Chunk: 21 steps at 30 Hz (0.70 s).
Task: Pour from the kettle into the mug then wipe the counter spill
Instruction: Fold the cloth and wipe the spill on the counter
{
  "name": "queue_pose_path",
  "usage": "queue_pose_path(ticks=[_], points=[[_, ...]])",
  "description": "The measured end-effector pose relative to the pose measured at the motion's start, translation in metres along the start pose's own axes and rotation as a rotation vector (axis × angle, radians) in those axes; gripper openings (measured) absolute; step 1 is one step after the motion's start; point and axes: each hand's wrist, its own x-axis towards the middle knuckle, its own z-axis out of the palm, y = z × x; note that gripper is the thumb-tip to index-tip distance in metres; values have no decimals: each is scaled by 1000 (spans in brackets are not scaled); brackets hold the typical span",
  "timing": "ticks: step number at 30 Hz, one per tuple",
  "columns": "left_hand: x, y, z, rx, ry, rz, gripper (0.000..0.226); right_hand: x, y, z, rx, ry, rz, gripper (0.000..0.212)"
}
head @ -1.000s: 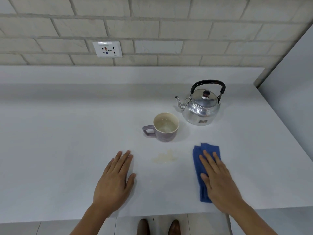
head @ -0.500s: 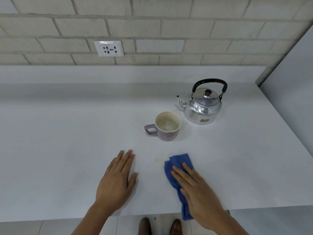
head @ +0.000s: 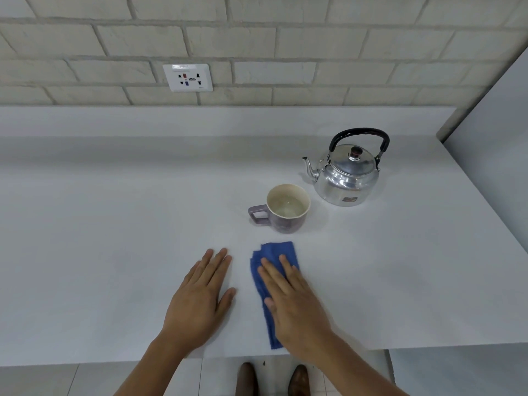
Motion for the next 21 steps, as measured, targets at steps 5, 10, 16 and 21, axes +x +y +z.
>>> queue_pose_path(ticks=[5,10,16,21], points=[[0,-9,-4,15,-23,74,70,-33,36,-5,37,-96,-160,57],[-1,-12,-7,0,-20,96,69,-15,56,-13,3,-43,-58,58],[-3,-9,-7,-45,16,70,67,27,13,-5,-32,-16,-102,58],[-5,-10,-6,-74,24,66,65,-6,21,-4,-54,-107,-291,56]])
